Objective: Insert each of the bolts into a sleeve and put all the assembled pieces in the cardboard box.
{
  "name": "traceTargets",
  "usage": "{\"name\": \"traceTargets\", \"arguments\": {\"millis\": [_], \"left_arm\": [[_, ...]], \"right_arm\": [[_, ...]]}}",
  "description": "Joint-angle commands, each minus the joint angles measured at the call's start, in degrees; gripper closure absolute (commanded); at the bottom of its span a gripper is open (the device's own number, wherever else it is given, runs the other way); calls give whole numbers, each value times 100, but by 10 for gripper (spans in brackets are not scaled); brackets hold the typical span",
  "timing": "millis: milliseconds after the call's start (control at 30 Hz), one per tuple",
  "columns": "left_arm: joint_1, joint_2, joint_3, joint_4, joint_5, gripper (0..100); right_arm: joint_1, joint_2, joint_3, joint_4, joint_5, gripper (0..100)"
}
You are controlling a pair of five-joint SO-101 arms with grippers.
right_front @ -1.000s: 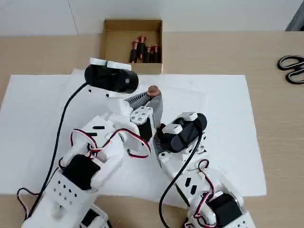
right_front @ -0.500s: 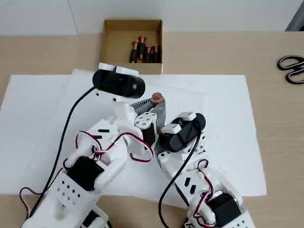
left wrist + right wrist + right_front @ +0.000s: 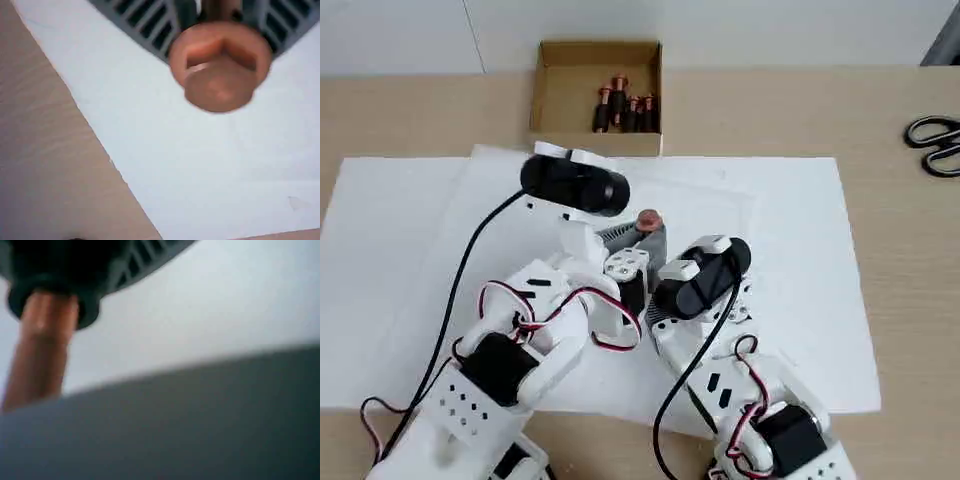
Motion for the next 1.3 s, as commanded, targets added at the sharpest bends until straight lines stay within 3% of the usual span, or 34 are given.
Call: {"name": "traceTargets", "arguments": {"millis": [0,500,700,900,1067,1267], "left_arm": [[-35,-70,-13,193,-9,994],[0,-70,-4,747,-9,994],[0,-70,4,826,-290,880],[-26,-70,-75,914,-290,836],[-44,-70,-725,1688,-290,741],[-325,-70,-1552,2945,-431,694]], "right_arm": [[22,-84,-105,-145,-53,994],[22,-84,-105,-145,-53,994],[22,-84,-105,-145,-53,994],[22,-84,-105,-145,-53,994],[22,-84,-105,-145,-44,994],[22,-75,-97,-145,-44,994]]}}
